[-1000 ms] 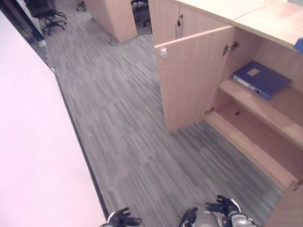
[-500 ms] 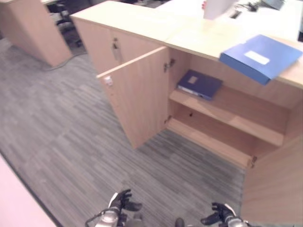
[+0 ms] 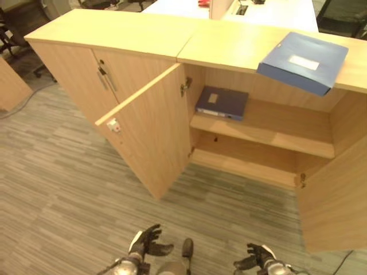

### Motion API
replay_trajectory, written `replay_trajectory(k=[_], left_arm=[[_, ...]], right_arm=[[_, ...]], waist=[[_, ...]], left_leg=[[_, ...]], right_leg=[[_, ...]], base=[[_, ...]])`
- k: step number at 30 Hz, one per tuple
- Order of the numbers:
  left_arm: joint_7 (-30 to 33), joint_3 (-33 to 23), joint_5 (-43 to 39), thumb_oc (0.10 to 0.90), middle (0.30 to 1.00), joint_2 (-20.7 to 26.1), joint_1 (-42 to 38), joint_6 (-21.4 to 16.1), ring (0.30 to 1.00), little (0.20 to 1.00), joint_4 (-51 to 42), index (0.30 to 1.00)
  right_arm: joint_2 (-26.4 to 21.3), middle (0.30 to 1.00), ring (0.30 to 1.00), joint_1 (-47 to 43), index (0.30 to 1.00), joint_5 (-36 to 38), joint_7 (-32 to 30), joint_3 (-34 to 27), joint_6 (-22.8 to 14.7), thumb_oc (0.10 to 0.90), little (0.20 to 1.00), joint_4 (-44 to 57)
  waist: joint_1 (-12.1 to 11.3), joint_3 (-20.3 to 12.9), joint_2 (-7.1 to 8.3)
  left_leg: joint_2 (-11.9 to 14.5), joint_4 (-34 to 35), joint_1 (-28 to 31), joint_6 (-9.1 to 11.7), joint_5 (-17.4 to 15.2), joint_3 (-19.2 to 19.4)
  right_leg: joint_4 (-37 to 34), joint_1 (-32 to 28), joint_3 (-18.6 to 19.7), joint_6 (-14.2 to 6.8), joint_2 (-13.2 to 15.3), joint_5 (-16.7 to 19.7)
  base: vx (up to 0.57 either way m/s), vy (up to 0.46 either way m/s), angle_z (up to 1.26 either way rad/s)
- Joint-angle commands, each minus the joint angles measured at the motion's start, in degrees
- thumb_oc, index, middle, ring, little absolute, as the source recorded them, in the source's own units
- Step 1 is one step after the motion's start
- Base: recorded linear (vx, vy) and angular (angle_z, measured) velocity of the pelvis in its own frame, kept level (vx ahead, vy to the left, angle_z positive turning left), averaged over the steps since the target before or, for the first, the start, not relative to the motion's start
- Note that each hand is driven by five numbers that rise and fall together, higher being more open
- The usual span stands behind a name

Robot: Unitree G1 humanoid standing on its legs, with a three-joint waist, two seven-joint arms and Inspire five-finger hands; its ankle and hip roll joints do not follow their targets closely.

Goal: Put the empty folder in the office cabinet

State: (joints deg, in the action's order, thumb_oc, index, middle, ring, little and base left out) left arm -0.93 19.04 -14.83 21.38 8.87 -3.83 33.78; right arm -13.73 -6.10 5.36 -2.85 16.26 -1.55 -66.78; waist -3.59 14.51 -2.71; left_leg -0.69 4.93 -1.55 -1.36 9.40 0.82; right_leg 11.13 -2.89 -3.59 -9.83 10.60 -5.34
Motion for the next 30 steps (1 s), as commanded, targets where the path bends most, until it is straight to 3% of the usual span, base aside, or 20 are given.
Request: replay_trajectory(k=[1, 4, 6, 7, 8, 10, 12, 13, 14, 15, 18, 21, 23, 24, 25, 27, 30], left_arm=[[-2.62, -2.91, 0.69, 0.8, 0.9, 1.7, 1.86, -0.72, 0.9, 0.9, -9.06, 0.9], [-2.2, -3.26, 1.84, 0.8, 0.9, 0.58, 1.09, -2.03, 0.9, 0.9, -0.79, 0.9], [0.37, -3.47, 2.33, 0.8, 0.9, -2.28, -2.36, -2.71, 0.9, 0.9, 6.82, 0.9], [2.71, -5.02, 3.37, 0.8, 0.9, -5.31, -7.91, -2.99, 0.9, 0.9, 25.36, 0.9], [2.73, -5.07, 3.39, 0.8, 0.9, -5.42, -8.27, -3.24, 0.9, 0.9, 25.83, 0.9], [3.0, -6.07, 4.18, 0.8, 0.9, -6.09, -12.27, -3.19, 0.9, 0.9, 32.94, 0.9], [3.83, -6.67, 4.8, 0.8, 0.9, -6.04, -12.53, -3.71, 0.9, 0.9, 34.28, 0.9], [3.83, -6.67, 4.8, 0.8, 0.9, -6.04, -12.53, -3.71, 0.9, 0.9, 34.28, 0.9], [3.87, -6.87, 5.2, 0.8, 0.9, -6.03, -12.06, -4.23, 0.9, 0.9, 35.28, 0.9], [3.75, -7.48, 5.31, 0.8, 0.9, -6.19, -10.73, -4.49, 0.9, 0.9, 35.9, 0.9], [3.82, -7.57, 4.71, 0.8, 0.9, -6.64, -10.23, -4.78, 0.9, 0.9, 35.87, 0.9], [3.79, -6.89, 3.49, 0.8, 0.9, -7.32, -10.3, -4.9, 0.9, 0.9, 34.26, 0.9], [3.7, -5.43, 3.26, 0.8, 0.9, -7.97, -10.42, -4.99, 0.9, 0.9, 32.58, 0.9], [3.47, -4.72, 3.26, 0.8, 0.9, -8.22, -10.6, -4.89, 0.9, 0.9, 31.97, 0.9], [3.47, -4.71, 3.26, 0.8, 0.9, -8.22, -10.61, -4.88, 0.9, 0.9, 31.96, 0.9], [3.0, -3.79, 3.18, 0.8, 0.9, -8.27, -10.51, -4.64, 0.9, 0.9, 30.6, 0.9], [2.67, -3.69, 3.47, 0.8, 0.9, -7.56, -10.8, -4.38, 0.9, 0.9, 30.03, 0.9]], right_arm=[[-4.98, 0.9, 0.9, -0.8, 0.9, -2.13, -0.87, -3.48, 0.41, 0.8, 0.9, 2.61], [-4.64, 0.9, 0.9, -0.54, 0.9, 0.04, -1.8, -5.56, 0.17, 0.8, 0.9, 2.76], [-4.26, 0.9, 0.9, -1.26, 0.9, 3.01, -3.09, -6.68, -0.39, 0.8, 0.9, 2.4], [-3.42, 0.9, 0.9, -2.25, 0.9, 5.43, -4.47, -7.07, -0.83, 0.8, 0.9, 0.24], [-3.41, 0.9, 0.9, -2.4, 0.9, 5.46, -4.51, -7.05, -0.86, 0.8, 0.9, 0.19], [-2.54, 0.9, 0.9, -1.29, 0.9, 5.63, -3.55, -5.94, -0.85, 0.8, 0.9, -1.23], [-2.23, 0.9, 0.9, 0.17, 0.9, 4.81, -3.11, -5.86, -0.47, 0.8, 0.9, -2.47], [-2.23, 0.9, 0.9, 0.18, 0.9, 4.81, -3.11, -5.86, -0.47, 0.8, 0.9, -2.47], [-2.29, 0.9, 0.9, 1.79, 0.9, 4.14, -2.74, -6.48, -0.09, 0.8, 0.9, -3.92], [-2.27, 0.9, 0.9, 3.98, 0.9, 2.39, -2.12, -6.43, 0.02, 0.8, 0.9, -5.34], [-2.68, 0.9, 0.9, 4.62, 0.9, 1.01, -1.6, -5.25, -0.31, 0.8, 0.9, -5.28], [-3.66, 0.9, 0.9, 5.13, 0.9, -0.39, -1.28, -3.66, -0.75, 0.8, 0.9, -4.58], [-4.66, 0.9, 0.9, 4.67, 0.9, -0.71, -1.1, -3.02, -0.85, 0.8, 0.9, -4.01], [-5.36, 0.9, 0.9, 4.06, 0.9, -0.28, -1.35, -3.01, -1.12, 0.8, 0.9, -3.85], [-5.36, 0.9, 0.9, 4.06, 0.9, -0.28, -1.35, -3.02, -1.12, 0.8, 0.9, -3.85], [-6.5, 0.9, 0.9, 3.51, 0.9, 2.04, -1.62, -3.43, -1.81, 0.8, 0.9, -2.74], [-7.48, 0.9, 0.9, 2.84, 0.9, 2.84, -1.7, -3.72, -1.68, 0.8, 0.9, -2.74]], waist=[[-0.36, 0.78, -3.73], [0.48, 1.32, -3.5], [1.18, 1.55, -2.72], [2.17, 1.55, -1.95], [2.02, 1.69, -2.09], [4.2, 1.03, -1.41], [5.87, 0.51, -1.16], [5.86, 0.54, -1.18], [6.66, -0.18, -0.48], [6.71, -1.93, 0.66], [6.88, -2.4, 0.01], [6.77, -2.06, -1.15], [7.05, -1.65, -1.98], [7.2, -1.44, -2.04], [7.27, -1.41, -2.08], [7.27, -0.63, -0.37], [6.67, 0.79, 1.41]], left_leg=[[3.02, -0.26, 6.34, 1.34, -10.75, -0.18], [2.86, 0.04, 7.57, 1.53, -11.73, 0.7], [2.96, 0.05, 7.81, 2.33, -12.46, 1.28], [3.54, 0.07, 8.8, 3.4, -13.23, 0.79], [3.71, 0.07, 8.96, 3.44, -13.43, 0.98], [4.9, 0.07, 11.49, 4.36, -15.46, 1.01], [5.63, 0.07, 14.29, 4.86, -17.47, 1.12], [5.65, 0.07, 14.33, 4.87, -17.48, 1.13], [5.64, 0.07, 16.57, 5.27, -19.16, 0.89], [6.12, 0.07, 19.29, 6.21, -20.56, 0.52], [8.84, -0.58, 19.6, 7.48, -20.27, 0.29], [12.0, -4.85, 17.19, 9.48, -16.6, -0.83], [13.67, -8.64, 14.83, 11.25, -11.5, -1.84], [14.59, -12.03, 13.16, 12.38, -6.84, -2.55], [14.65, -12.07, 13.14, 12.42, -6.85, -2.64], [16.65, -21.58, 9.39, 12.8, 1.43, -0.71], [18.28, -28.56, 5.84, 12.17, 3.26, 2.43]], right_leg=[[14.56, 7.98, -11.76, -5.02, 0.06, 4.95], [13.28, 9.5, -13.0, -4.51, 1.97, 4.97], [4.54, 9.37, -12.12, -2.27, 2.52, 4.54], [-3.66, 11.59, -9.42, -1.82, 3.81, 7.02], [-3.96, 11.4, -9.33, -1.83, 3.56, 7.11], [-9.82, 13.97, -6.08, -2.52, 5.04, 9.93], [-12.19, 15.78, -4.79, -3.16, 6.45, 11.64], [-12.21, 15.73, -4.79, -3.16, 6.43, 11.64], [-13.01, 15.54, -4.69, -3.57, 7.31, 12.61], [-13.66, 13.27, -6.92, -4.2, 7.49, 14.89], [-12.8, 12.4, -7.29, -3.63, 6.44, 14.69], [-10.98, 11.66, -8.63, -2.14, 4.79, 13.1], [-9.83, 10.89, -9.74, -0.18, 3.18, 10.85], [-9.96, 9.47, -10.62, 1.46, 1.59, 9.1], [-9.98, 9.4, -10.71, 1.5, 1.55, 9.08], [-11.82, 4.35, -11.47, 4.54, -1.2, 6.05], [-13.41, -0.08, -11.82, 6.15, -2.46, 3.74]], base=[[0.04, 0.095, -0.99], [0.04, -0.006, -0.54], [0.15, -0.203, -0.17], [0.21, -0.236, -0.16], [0.31, -0.265, -0.3], [0.36, -0.211, -0.34], [0.36, -0.196, -0.29], [0.4, -0.231, -0.62], [0.65, -0.444, -0.61], [0.65, -0.445, -0.34], [0.3, -0.304, 0.06], [0.16, -0.309, 0.08], [0.16, -0.291, 0.41], [0.15, -0.22, 0.48], [0.27, -0.352, 0.36], [0.33, -0.428, 0.11], [0.25, -0.327, -0.19]])
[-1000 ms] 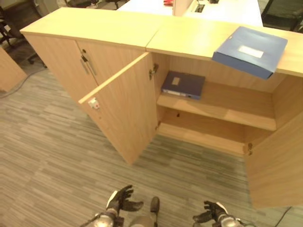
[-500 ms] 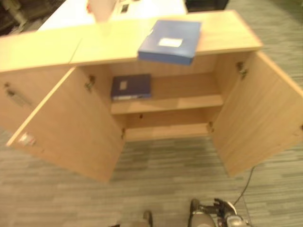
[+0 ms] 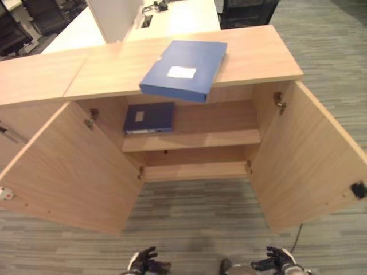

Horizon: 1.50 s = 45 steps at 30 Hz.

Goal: Put the empty folder in the office cabinet

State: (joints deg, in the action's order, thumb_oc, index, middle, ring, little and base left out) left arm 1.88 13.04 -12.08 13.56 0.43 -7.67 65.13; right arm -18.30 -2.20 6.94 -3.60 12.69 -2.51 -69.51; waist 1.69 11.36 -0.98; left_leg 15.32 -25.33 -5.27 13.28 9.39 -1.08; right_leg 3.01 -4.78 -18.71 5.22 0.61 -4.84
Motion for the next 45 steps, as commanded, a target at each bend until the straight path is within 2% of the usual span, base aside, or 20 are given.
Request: replay_trajectory(k=[1, 3, 4, 7, 10, 12, 15, 18, 20, 21, 26, 27, 28, 29, 30, 31, 32, 33, 36, 45], left_arm=[[-0.27, 2.6, 0.93, 0.8, 0.9, 0.18, -2.53, -0.51, 0.9, 0.9, -1.38, 0.9], [-0.44, 3.01, 1.54, 0.8, 0.9, 0.11, -2.53, -0.52, 0.9, 0.9, -1.32, 0.9], [-0.36, 3.45, 1.96, 0.8, 0.9, -0.06, -2.58, -0.55, 0.9, 0.9, -1.11, 0.9], [-0.22, 3.8, 1.79, 0.8, 0.9, -0.22, -2.85, -0.52, 0.9, 0.9, -0.87, 0.9], [-0.04, 3.75, 2.21, 0.8, 0.9, -0.02, -2.84, -0.67, 0.9, 0.9, 0.32, 0.9], [-0.01, 3.49, 2.37, 0.8, 0.9, -0.27, -3.01, -0.67, 0.9, 0.9, 1.41, 0.9], [-0.12, 3.75, 3.57, 0.8, 0.9, -0.38, -2.21, -0.68, 0.9, 0.9, 1.72, 0.9], [-0.09, 4.2, 4.33, 0.8, 0.9, 0.62, -2.67, -0.63, 0.9, 0.9, 1.17, 0.9], [0.07, 4.1, 3.96, 0.8, 0.9, 1.87, -3.53, -0.56, 0.9, 0.9, -0.07, 0.9], [0.35, 3.65, 3.3, 0.8, 0.9, 2.49, -4.0, -0.55, 0.9, 0.9, -0.67, 0.9], [0.82, 2.38, 2.03, 0.8, 0.9, 3.34, -4.71, -0.67, 0.9, 0.9, -0.76, 0.9], [0.97, 2.24, 1.86, 0.8, 0.9, 3.42, -4.73, -0.72, 0.9, 0.9, -0.68, 0.9], [1.06, 2.1, 1.68, 0.8, 0.9, 3.36, -4.72, -0.58, 0.9, 0.9, -0.47, 0.9], [1.06, 2.08, 1.68, 0.8, 0.9, 3.34, -4.73, -0.59, 0.9, 0.9, -0.46, 0.9], [1.06, 2.07, 2.21, 0.8, 0.9, 2.93, -4.65, -0.53, 0.9, 0.9, 0.03, 0.9], [0.93, 2.15, 2.5, 0.8, 0.9, 2.8, -4.62, -0.54, 0.9, 0.9, 0.16, 0.9], [0.97, 2.34, 3.18, 0.8, 0.9, 2.68, -4.9, -0.47, 0.9, 0.9, 0.64, 0.9], [0.97, 2.32, 3.19, 0.8, 0.9, 2.67, -4.91, -0.49, 0.9, 0.9, 0.66, 0.9], [1.29, 2.55, 4.18, 0.8, 0.9, 2.21, -4.74, -0.84, 0.9, 0.9, 1.83, 0.9], [2.26, 2.33, 2.52, 0.8, 0.9, 0.95, -3.81, -1.28, 0.9, 0.9, -0.46, 0.9]], right_arm=[[-3.22, 0.9, 0.9, -1.14, 0.9, 1.51, -1.06, -0.58, -0.56, 0.8, 0.9, -0.35], [-3.65, 0.9, 0.9, -1.05, 0.9, 2.01, -1.17, -1.26, -0.44, 0.8, 0.9, -0.89], [-3.89, 0.9, 0.9, -1.01, 0.9, 2.5, -1.27, -1.83, -0.52, 0.8, 0.9, -1.09], [-3.76, 0.9, 0.9, -1.07, 0.9, 2.39, -1.53, -1.49, -0.53, 0.8, 0.9, -1.19], [-2.54, 0.9, 0.9, -1.24, 0.9, 1.01, -1.88, 0.05, -0.57, 0.8, 0.9, -0.7], [-1.78, 0.9, 0.9, -1.67, 0.9, -0.11, -1.57, 1.14, -0.63, 0.8, 0.9, -0.4], [-0.56, 0.9, 0.9, -1.48, 0.9, -0.79, -1.04, 1.54, -0.61, 0.8, 0.9, -0.33], [0.85, 0.9, 0.9, -1.32, 0.9, -0.65, -0.84, 1.58, -0.32, 0.8, 0.9, -0.46], [1.63, 0.9, 0.9, -1.89, 0.9, -0.92, -0.58, 2.06, -0.1, 0.8, 0.9, -0.51], [2.11, 0.9, 0.9, -2.55, 0.9, -0.87, -0.57, 2.26, -0.11, 0.8, 0.9, -0.23], [3.23, 0.9, 0.9, -3.49, 0.9, -0.18, -0.62, 2.33, -0.35, 0.8, 0.9, 1.6], [3.42, 0.9, 0.9, -3.57, 0.9, -0.38, -0.58, 2.51, -0.29, 0.8, 0.9, 1.77], [3.79, 0.9, 0.9, -4.01, 0.9, -0.5, -0.71, 2.71, -0.5, 0.8, 0.9, 2.26], [3.77, 0.9, 0.9, -4.02, 0.9, -0.49, -0.71, 2.72, -0.5, 0.8, 0.9, 2.25], [4.0, 0.9, 0.9, -3.86, 0.9, -0.27, -0.82, 3.01, -0.86, 0.8, 0.9, 2.4], [3.99, 0.9, 0.9, -3.81, 0.9, -0.15, -0.72, 3.16, -0.86, 0.8, 0.9, 2.48], [3.91, 0.9, 0.9, -3.65, 0.9, -0.21, -0.83, 3.9, -0.79, 0.8, 0.9, 2.51], [3.91, 0.9, 0.9, -3.65, 0.9, -0.21, -0.84, 3.92, -0.8, 0.8, 0.9, 2.51], [3.69, 0.9, 0.9, -3.14, 0.9, -0.89, -0.91, 4.7, -0.72, 0.8, 0.9, 1.83], [2.2, 0.9, 0.9, -0.71, 0.9, -0.82, -1.28, 3.79, -0.86, 0.8, 0.9, -0.16]], waist=[[1.17, 4.43, -0.34], [0.79, 4.56, -0.4], [0.15, 4.71, -0.47], [-1.69, 4.74, -0.14], [-5.37, 5.06, -0.09], [-6.46, 5.12, 0.1], [-6.86, 3.61, 0.64], [-6.62, 2.27, 2.72], [-6.95, 1.9, 3.67], [-7.26, 1.78, 4.12], [-7.49, 2.07, 3.82], [-7.69, 2.43, 3.56], [-7.09, 3.07, 1.57], [-7.1, 3.13, 1.59], [-5.56, 3.97, 0.19], [-4.92, 4.08, -0.62], [-4.17, 4.86, -0.83], [-4.0, 5.11, -0.83], [-3.99, 4.29, 0.65], [-4.93, 1.81, 1.12]], left_leg=[[2.55, 2.33, 8.52, -2.56, 2.73, 4.92], [2.2, 5.87, 6.56, -2.71, 1.09, 5.97], [1.42, 10.52, 4.81, -2.53, -1.83, 7.18], [-0.69, 18.03, 1.69, -2.56, -3.59, 7.1], [-2.59, 27.14, -3.97, -2.24, 0.44, 3.24], [-3.02, 28.9, -5.4, -1.96, 0.9, 1.33], [-3.22, 29.47, -4.36, -2.58, 1.96, 3.49], [-6.37, 29.45, -2.87, -5.2, -0.35, 4.99], [-8.47, 28.88, -1.94, -7.52, -2.95, 5.59], [-9.81, 28.57, -1.1, -8.75, -4.38, 6.08], [-12.6, 28.88, 1.54, -11.55, -7.32, 6.83], [-12.84, 29.01, 2.36, -11.97, -7.9, 7.22], [-12.84, 29.73, 4.43, -13.14, -8.94, 7.43], [-12.87, 29.69, 4.47, -13.13, -9.01, 7.46], [-13.26, 29.84, 6.33, -13.75, -9.67, 6.19], [-12.92, 29.94, 6.66, -13.8, -9.55, 5.56], [-13.1, 29.78, 7.76, -13.53, -10.07, 4.84], [-13.09, 29.78, 8.05, -13.47, -10.17, 4.69], [-14.65, 29.74, 8.91, -12.79, -10.89, 4.02], [-13.31, 30.15, 11.28, -10.82, -10.77, 2.46]], right_leg=[[-5.69, 0.71, 3.3, -8.96, 7.43, 2.8], [-6.47, -0.98, 3.25, -9.17, 7.01, 2.07], [-7.12, -2.43, 3.24, -10.0, 7.2, 1.36], [-8.01, -4.41, 3.45, -10.89, 7.34, 0.03], [-8.01, -7.12, 5.39, -11.8, 6.1, -2.51], [-8.01, -8.61, 7.56, -12.68, 6.03, -4.08], [-8.01, -9.82, 8.94, -14.19, 7.72, -4.34], [-6.96, -9.62, 10.05, -16.03, 11.04, -2.39], [-2.67, -7.27, 11.49, -17.45, 12.96, -0.9], [0.54, -5.35, 11.95, -18.56, 13.79, 1.78], [10.49, -0.3, 11.52, -20.19, 15.55, 9.46], [13.03, 0.97, 9.9, -20.22, 16.55, 12.02], [19.75, 3.64, 6.92, -20.18, 16.12, 13.66], [19.98, 3.7, 6.98, -20.17, 16.18, 13.51], [23.46, 7.13, 9.95, -19.19, 11.34, 8.65], [22.69, 8.84, 11.08, -18.8, 8.63, 6.12], [19.05, 9.53, 11.13, -16.96, 5.94, 0.26], [19.08, 9.17, 10.96, -16.9, 5.96, 0.06], [3.9, 3.86, 11.7, -13.27, 5.39, -1.19], [-1.97, -3.59, 8.06, -11.71, 4.82, -1.26]], base=[[0.26, -0.17, -0.02], [0.25, -0.021, 0.2], [0.28, 0.025, 0.16], [0.26, 0.032, 0.15], [0.37, 0.067, -0.25], [0.4, 0.16, -0.12], [0.43, 0.31, -0.75], [0.34, 0.295, -0.32], [0.28, 0.309, 0.21], [0.2, 0.248, 0.12], [0.15, 0.201, 0.07], [0.21, 0.293, 0.09], [0.17, 0.241, 0.05], [0.23, 0.321, -0.04], [0.12, 0.178, -0.11], [0.21, 0.17, -0.06], [0.12, 0.029, 0.08], [0.16, -0.061, 0.29], [0.12, -0.1, 0.54], [0.03, -0.107, 0.11]])
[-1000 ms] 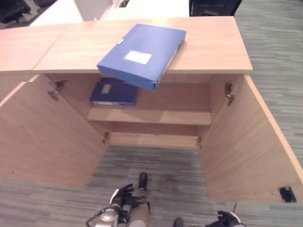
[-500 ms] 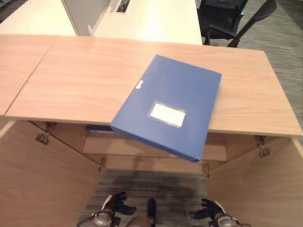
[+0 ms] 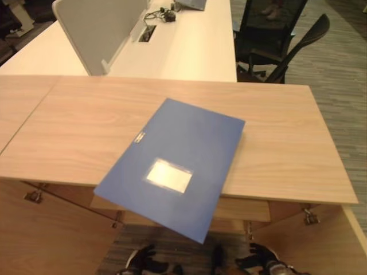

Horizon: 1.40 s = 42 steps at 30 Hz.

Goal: Put the empty folder in the office cabinet

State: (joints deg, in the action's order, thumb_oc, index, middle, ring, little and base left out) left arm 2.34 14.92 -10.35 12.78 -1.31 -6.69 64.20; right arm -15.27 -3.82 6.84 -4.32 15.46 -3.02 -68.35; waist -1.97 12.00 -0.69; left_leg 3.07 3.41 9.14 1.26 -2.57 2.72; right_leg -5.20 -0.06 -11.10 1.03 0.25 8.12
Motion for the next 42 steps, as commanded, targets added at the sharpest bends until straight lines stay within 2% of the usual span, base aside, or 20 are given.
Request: replay_trajectory(k=[1, 7, 8, 9, 10, 12, 14, 15, 16, 17, 19, 21, 23, 24, 25, 29, 30, 32, 36, 42], left_arm=[[1.87, 0.45, 0.63, 0.8, 0.9, 1.71, -2.03, -2.31, 0.9, 0.9, 0.25, 0.9], [1.47, 1.57, 1.44, 0.8, 0.9, 1.39, -2.14, -2.31, 0.9, 0.9, 0.41, 0.9], [1.57, 1.83, 1.15, 0.8, 0.9, 1.75, -2.73, -2.27, 0.9, 0.9, 0.14, 0.9], [1.6, 2.19, 0.86, 0.8, 0.9, 2.43, -3.84, -2.15, 0.9, 0.9, -0.67, 0.9], [1.48, 2.49, 2.3, 0.8, 0.9, 3.23, -4.54, -1.87, 0.9, 0.9, 0.46, 0.9], [1.52, 1.99, 2.06, 0.8, 0.9, 3.34, -4.33, -1.87, 0.9, 0.9, 0.84, 0.9], [1.62, 1.06, 1.44, 0.8, 0.9, 3.24, -3.73, -1.84, 0.9, 0.9, 1.34, 0.9], [1.72, 0.48, 1.21, 0.8, 0.9, 3.15, -3.3, -1.94, 0.9, 0.9, 1.81, 0.9], [1.72, 0.48, 1.21, 0.8, 0.9, 3.19, -3.26, -1.94, 0.9, 0.9, 1.8, 0.9], [2.08, -0.13, 1.63, 0.8, 0.9, 2.91, -3.16, -1.91, 0.9, 0.9, 2.92, 0.9], [2.27, -0.77, 1.2, 0.8, 0.9, 2.31, -2.71, -1.92, 0.9, 0.9, 4.16, 0.9], [2.29, -0.38, 1.14, 0.8, 0.9, 1.56, -2.28, -1.92, 0.9, 0.9, 4.83, 0.9], [2.32, -0.02, 1.18, 0.8, 0.9, 0.67, -2.16, -1.81, 0.9, 0.9, 5.14, 0.9], [2.42, 0.06, 1.17, 0.8, 0.9, 0.41, -2.09, -1.79, 0.9, 0.9, 5.15, 0.9], [2.65, 0.18, 0.64, 0.8, 0.9, 0.17, -2.44, -2.03, 0.9, 0.9, 5.04, 0.9], [2.27, 0.92, 1.54, 0.8, 0.9, -0.32, -2.03, -1.94, 0.9, 0.9, 5.86, 0.9], [2.27, 0.92, 1.55, 0.8, 0.9, -0.32, -2.0, -1.95, 0.9, 0.9, 5.86, 0.9], [2.33, 1.02, 1.75, 0.8, 0.9, -0.48, -1.68, -2.0, 0.9, 0.9, 6.02, 0.9], [2.62, 1.19, 2.21, 0.8, 0.9, -0.69, -1.38, -2.11, 0.9, 0.9, 5.17, 0.9], [2.76, 1.79, 2.3, 0.8, 0.9, 0.03, -2.23, -2.41, 0.9, 0.9, 2.76, 0.9]], right_arm=[[-0.88, 0.9, 0.9, 1.12, 0.9, -0.84, -0.62, 1.12, -0.38, 0.8, 0.9, -1.43], [-1.41, 0.9, 0.9, 0.37, 0.9, 0.0, -0.99, 0.25, -0.62, 0.8, 0.9, -1.11], [-1.52, 0.9, 0.9, -0.85, 0.9, 0.42, -1.19, -0.19, -0.62, 0.8, 0.9, -1.02], [-1.6, 0.9, 0.9, -3.5, 0.9, 1.28, -1.31, -0.55, -0.55, 0.8, 0.9, -0.47], [-0.59, 0.9, 0.9, -4.03, 0.9, 1.81, -0.8, -1.02, -0.16, 0.8, 0.9, -0.71], [-0.13, 0.9, 0.9, -3.55, 0.9, 2.12, -0.74, -1.11, -0.41, 0.8, 0.9, -0.59], [0.51, 0.9, 0.9, -2.77, 0.9, 2.34, -0.61, -1.11, -0.5, 0.8, 0.9, -0.67], [0.88, 0.9, 0.9, -1.93, 0.9, 1.85, -0.48, -0.37, -0.43, 0.8, 0.9, -0.42], [0.91, 0.9, 0.9, -1.89, 0.9, 1.84, -0.49, -0.36, -0.43, 0.8, 0.9, -0.4], [0.98, 0.9, 0.9, -1.89, 0.9, 0.58, -0.49, 1.06, -0.26, 0.8, 0.9, -0.54], [0.54, 0.9, 0.9, -1.8, 0.9, -0.16, -0.32, 2.03, -0.37, 0.8, 0.9, 0.09], [-0.58, 0.9, 0.9, -1.57, 0.9, 0.73, -0.61, 1.34, -0.51, 0.8, 0.9, 0.0], [-1.97, 0.9, 0.9, -0.94, 0.9, 2.17, -0.97, -0.41, -0.71, 0.8, 0.9, -0.85], [-2.38, 0.9, 0.9, -0.6, 0.9, 2.32, -1.14, -0.95, -0.66, 0.8, 0.9, -1.35], [-3.11, 0.9, 0.9, -0.83, 0.9, 2.27, -1.5, -1.23, -0.56, 0.8, 0.9, -2.32], [-4.69, 0.9, 0.9, -0.07, 0.9, 2.01, -1.62, -2.36, -0.44, 0.8, 0.9, -4.02], [-4.69, 0.9, 0.9, -0.04, 0.9, 2.01, -1.62, -2.34, -0.44, 0.8, 0.9, -4.01], [-4.41, 0.9, 0.9, 0.11, 0.9, 2.98, -1.27, -2.62, -0.68, 0.8, 0.9, -4.16], [-3.68, 0.9, 0.9, 0.93, 0.9, 2.96, -1.14, -2.69, -0.64, 0.8, 0.9, -4.07], [-1.95, 0.9, 0.9, 1.42, 0.9, 2.15, -1.08, -1.69, -0.34, 0.8, 0.9, -3.05]], waist=[[-1.43, 1.11, 0.91], [-2.1, 0.77, 1.54], [-2.44, 1.7, 1.25], [-2.28, 3.57, -0.05], [-2.29, 3.48, -1.53], [-2.63, 2.99, -1.04], [-3.54, 1.14, -0.11], [-4.77, -0.58, 1.0], [-4.73, -0.53, 1.11], [-5.32, -1.08, 1.19], [-5.64, -0.89, 1.05], [-5.0, 0.5, 0.36], [-4.08, 1.66, -0.69], [-3.81, 2.46, -1.08], [-3.66, 4.02, -1.01], [-1.26, 3.0, 0.21], [-1.21, 3.09, 0.17], [1.06, 1.06, -1.05], [1.49, -0.37, -2.06], [0.98, -1.12, -1.83]], left_leg=[[-0.93, 1.38, -3.09, 1.35, 1.34, -1.63], [-0.77, 1.59, -3.65, 1.75, 1.39, -1.87], [-0.27, 1.59, -4.42, 1.5, 1.52, -1.1], [0.92, 1.59, -6.16, 0.78, 2.21, 0.08], [1.19, -0.35, -8.87, -0.19, 4.0, 0.95], [0.53, -1.05, -9.46, -0.4, 3.97, 1.09], [-0.59, -1.79, -10.47, -0.48, 4.25, 0.88], [-1.51, -2.8, -12.21, -0.23, 4.87, 0.4], [-1.61, -2.82, -12.11, -0.23, 4.83, 0.38], [-0.71, -2.82, -13.1, 0.59, 5.74, 0.75], [1.32, -2.77, -13.62, 2.18, 7.6, 0.33], [3.3, -3.09, -14.75, 3.96, 10.08, -0.81], [4.8, -1.91, -15.16, 5.84, 12.65, -1.11], [5.39, -1.58, -15.61, 6.87, 14.33, -1.14], [5.62, -2.5, -16.78, 7.82, 14.32, -1.53], [4.08, -11.16, -13.37, 7.07, 6.12, -4.41], [4.1, -11.34, -13.31, 7.09, 5.93, -4.48], [5.41, -9.0, -5.38, 7.2, 2.43, -4.68], [5.02, -3.28, -2.35, 6.56, 1.51, -3.93], [2.81, 0.3, -1.04, 4.98, 1.14, -4.73]], right_leg=[[5.97, -8.67, 0.22, -7.4, 5.08, -14.29], [4.55, -8.9, -0.51, -8.52, 5.7, -12.92], [9.2, -5.05, -0.98, -9.12, 6.32, -12.66], [20.09, 2.42, -1.93, -12.18, 7.58, -12.81], [30.02, 1.18, -0.44, -12.94, 9.13, -13.94], [30.38, -0.68, 1.2, -12.48, 9.35, -13.95], [27.88, -4.19, 5.29, -11.82, 8.73, -13.04], [22.15, -8.91, 8.59, -10.71, 8.21, -16.09], [22.08, -9.07, 8.53, -10.71, 8.3, -16.16], [17.12, -11.09, 8.52, -9.3, 7.39, -19.19], [11.02, -13.33, 7.38, -8.02, 5.82, -20.21], [6.37, -15.28, 7.29, -6.28, 3.93, -20.38], [1.83, -16.96, 6.04, -5.61, 2.53, -19.54], [0.81, -17.74, 5.33, -5.61, 2.33, -19.07], [1.18, -16.95, 4.77, -5.32, 2.91, -18.17], [2.07, -12.41, 3.21, -4.66, 4.89, -15.76], [2.09, -12.57, 3.16, -4.65, 4.85, -15.85], [2.01, -10.39, 2.25, -4.97, 4.47, -14.87], [1.66, -10.56, 1.66, -5.82, 4.24, -13.83], [1.0, -10.67, 1.74, -7.56, 6.16, -11.86]], base=[[-0.01, -0.073, 0.13], [-0.05, -0.002, 0.01], [-0.38, 0.101, -0.17], [-0.57, 0.114, -0.36], [-0.46, 0.098, -0.4], [-0.19, -0.032, -0.39], [-0.08, -0.141, -0.14], [-0.04, -0.133, -0.07], [-0.09, -0.228, -0.13], [-0.1, -0.228, -0.16], [-0.18, -0.362, -0.26], [-0.28, -0.38, 0.06], [-0.25, -0.26, 0.29], [-0.27, -0.171, 0.24], [-0.36, -0.159, 0.16], [-0.27, -0.052, 0.21], [-0.18, 0.024, 0.59], [-0.12, 0.097, 0.5], [-0.01, 0.092, 0.46], [-0.03, 0.15, -0.23]])
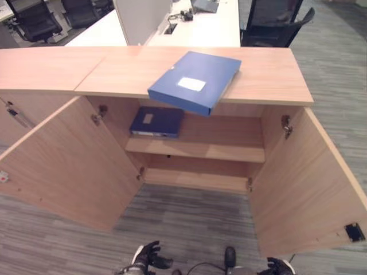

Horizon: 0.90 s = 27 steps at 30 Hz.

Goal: Put the empty folder in the office cabinet

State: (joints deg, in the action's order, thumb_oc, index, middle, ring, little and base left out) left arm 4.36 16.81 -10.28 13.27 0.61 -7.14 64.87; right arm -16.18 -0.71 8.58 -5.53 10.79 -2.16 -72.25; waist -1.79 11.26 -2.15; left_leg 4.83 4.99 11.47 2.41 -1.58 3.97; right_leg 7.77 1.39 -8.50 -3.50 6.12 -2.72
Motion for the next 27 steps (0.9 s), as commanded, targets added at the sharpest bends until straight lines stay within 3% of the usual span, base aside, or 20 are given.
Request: replay_trajectory(k=[1, 4, 6, 8, 9, 11, 12, 15, 16, 17, 18, 19, 23, 25, 27], left_arm=[[0.78, 0.58, 2.87, 0.8, 0.9, -0.1, -5.15, -1.89, 0.9, 0.9, 2.14, 0.9], [0.52, 0.01, 1.95, 0.8, 0.9, 0.86, -5.89, -2.04, 0.9, 0.9, 2.87, 0.9], [1.27, -0.42, 1.01, 0.8, 0.9, 0.92, -6.24, -2.2, 0.9, 0.9, 4.12, 0.9], [1.08, -0.45, 1.83, 0.8, 0.9, 0.71, -5.96, -1.99, 0.9, 0.9, 5.52, 0.9], [0.68, 0.27, 4.31, 0.8, 0.9, 1.02, -5.25, -1.78, 0.9, 0.9, 5.94, 0.9], [0.29, 0.73, 5.32, 0.8, 0.9, 2.23, -5.46, -1.54, 0.9, 0.9, 5.03, 0.9], [0.34, 0.48, 5.27, 0.8, 0.9, 2.57, -5.33, -1.44, 0.9, 0.9, 4.79, 0.9], [0.34, -0.35, 4.96, 0.8, 0.9, 3.54, -5.11, -0.95, 0.9, 0.9, 4.62, 0.9], [0.35, -0.73, 4.74, 0.8, 0.9, 3.73, -5.05, -0.92, 0.9, 0.9, 4.79, 0.9], [0.12, -1.37, 5.08, 0.8, 0.9, 4.0, -4.73, -0.83, 0.9, 0.9, 5.09, 0.9], [0.12, -1.41, 5.1, 0.8, 0.9, 3.97, -4.69, -0.83, 0.9, 0.9, 5.08, 0.9], [0.12, -1.81, 5.24, 0.8, 0.9, 4.19, -4.55, -0.66, 0.9, 0.9, 5.47, 0.9], [0.01, -1.58, 5.45, 0.8, 0.9, 3.96, -4.75, -0.71, 0.9, 0.9, 5.71, 0.9], [0.09, -1.39, 5.72, 0.8, 0.9, 3.5, -5.07, -0.81, 0.9, 0.9, 5.6, 0.9], [0.07, -1.27, 5.78, 0.8, 0.9, 3.41, -5.15, -0.91, 0.9, 0.9, 5.42, 0.9]], right_arm=[[-1.19, 0.9, 0.9, -1.93, 0.9, 0.84, 0.2, 2.55, -1.24, 0.8, 0.9, 1.32], [-1.37, 0.9, 0.9, -2.88, 0.9, 1.74, 0.3, 2.71, -1.58, 0.8, 0.9, 1.08], [-2.28, 0.9, 0.9, -3.12, 0.9, 1.6, 0.02, 2.24, -1.25, 0.8, 0.9, 1.12], [-2.38, 0.9, 0.9, -2.7, 0.9, 1.44, 0.03, 0.92, -1.02, 0.8, 0.9, 0.5], [-2.0, 0.9, 0.9, -2.16, 0.9, 0.96, 0.35, -0.3, -0.51, 0.8, 0.9, -0.15], [-0.96, 0.9, 0.9, -3.36, 0.9, 1.42, 0.34, 0.01, -0.38, 0.8, 0.9, 0.32], [-0.52, 0.9, 0.9, -3.84, 0.9, 1.56, 0.27, 0.1, -0.35, 0.8, 0.9, 0.48], [0.59, 0.9, 0.9, -5.11, 0.9, 1.55, 0.19, 0.75, -0.56, 0.8, 0.9, 1.61], [0.91, 0.9, 0.9, -5.25, 0.9, 1.79, 0.14, 0.84, -0.83, 0.8, 0.9, 2.31], [1.28, 0.9, 0.9, -5.43, 0.9, 2.41, 0.28, 1.42, -1.34, 0.8, 0.9, 3.63], [1.25, 0.9, 0.9, -5.4, 0.9, 2.42, 0.27, 1.47, -1.33, 0.8, 0.9, 3.66], [1.29, 0.9, 0.9, -5.32, 0.9, 2.23, 0.22, 2.06, -1.39, 0.8, 0.9, 3.95], [1.14, 0.9, 0.9, -5.37, 0.9, 2.08, -0.21, 1.92, -1.24, 0.8, 0.9, 3.16], [0.68, 0.9, 0.9, -5.08, 0.9, 1.95, -0.34, 1.2, -0.77, 0.8, 0.9, 1.76], [0.51, 0.9, 0.9, -4.85, 0.9, 1.77, -0.26, 0.9, -0.51, 0.8, 0.9, 1.21]], waist=[[1.47, 0.17, 0.0], [1.43, 1.15, 1.61], [-0.06, 1.53, 2.38], [-0.06, 0.47, 1.99], [0.57, -1.08, 2.63], [-0.03, -0.36, 2.78], [-0.57, 0.01, 2.53], [-1.76, 0.98, 1.39], [-1.59, 1.06, 0.92], [-0.13, 1.43, -0.3], [-0.3, 1.42, -0.32], [0.15, 1.73, -0.41], [0.73, 2.02, 0.0], [2.06, 2.16, 0.31], [2.56, 2.3, 0.22]], left_leg=[[0.7, -1.96, -4.66, 3.79, 0.41, -5.24], [0.78, -12.45, -10.58, 5.59, -1.44, -7.31], [8.11, -7.98, -16.09, 6.91, 3.78, -7.4], [7.6, -3.18, -14.97, 6.93, 3.89, -8.95], [4.42, -1.78, -13.68, 5.61, 3.36, -7.51], [1.98, -1.62, -11.68, 2.85, 1.85, -4.89], [1.57, -1.37, -10.76, 2.0, 1.4, -3.98], [0.42, -0.46, -8.24, 0.3, 0.56, -1.73], [0.38, -0.36, -7.72, -0.04, 0.36, -1.59], [-0.23, -0.03, -6.1, -1.16, 0.05, -2.23], [-0.18, -0.05, -6.01, -1.11, -0.13, -2.01], [-0.83, 0.01, -4.95, -1.35, -0.91, -1.76], [-1.05, 0.01, -3.72, -0.83, -2.52, -0.89], [-1.64, 0.01, -2.69, -0.32, -3.5, -1.04], [-1.67, 0.01, -2.22, -0.17, -3.78, -1.31]], right_leg=[[-11.76, -11.75, -0.44, -2.91, 0.89, -1.16], [-10.39, -10.77, 0.91, -1.95, 1.46, -2.54], [-11.63, -12.77, 0.62, -4.72, 3.88, -2.82], [-11.89, -13.57, 1.4, -6.15, 5.28, -3.2], [-8.26, -11.75, 2.73, -7.92, 9.14, -1.76], [1.18, -6.62, 4.32, -8.67, 10.72, 0.48], [4.34, -4.76, 3.16, -8.78, 11.08, 2.1], [11.61, -1.34, -6.17, -9.72, 14.13, 8.71], [13.1, -0.33, -6.68, -9.87, 13.2, 8.42], [15.42, 3.13, -3.93, -9.19, 8.0, 6.13], [15.76, 3.33, -3.68, -9.16, 7.95, 5.89], [13.73, 5.13, -3.97, -8.7, 6.18, 4.66], [5.01, 5.12, -7.77, -7.1, 6.55, 3.95], [-2.2, 6.58, -6.94, -7.66, 6.64, 6.62], [-3.76, 7.0, -6.07, -8.09, 6.82, 7.57]], base=[[-0.12, 0.217, 0.31], [-0.03, 0.227, 0.71], [0.24, 0.475, 0.48], [0.34, 0.537, 0.01], [0.33, 0.643, -0.37], [0.22, 0.6, -0.42], [0.11, 0.427, -0.55], [0.12, 0.278, -0.72], [0.18, 0.39, -0.61], [0.14, 0.302, -0.46], [0.2, 0.273, -0.28], [0.16, 0.042, -0.38], [0.14, -0.022, -0.09], [0.24, -0.095, -0.03], [0.17, -0.083, -0.13]])
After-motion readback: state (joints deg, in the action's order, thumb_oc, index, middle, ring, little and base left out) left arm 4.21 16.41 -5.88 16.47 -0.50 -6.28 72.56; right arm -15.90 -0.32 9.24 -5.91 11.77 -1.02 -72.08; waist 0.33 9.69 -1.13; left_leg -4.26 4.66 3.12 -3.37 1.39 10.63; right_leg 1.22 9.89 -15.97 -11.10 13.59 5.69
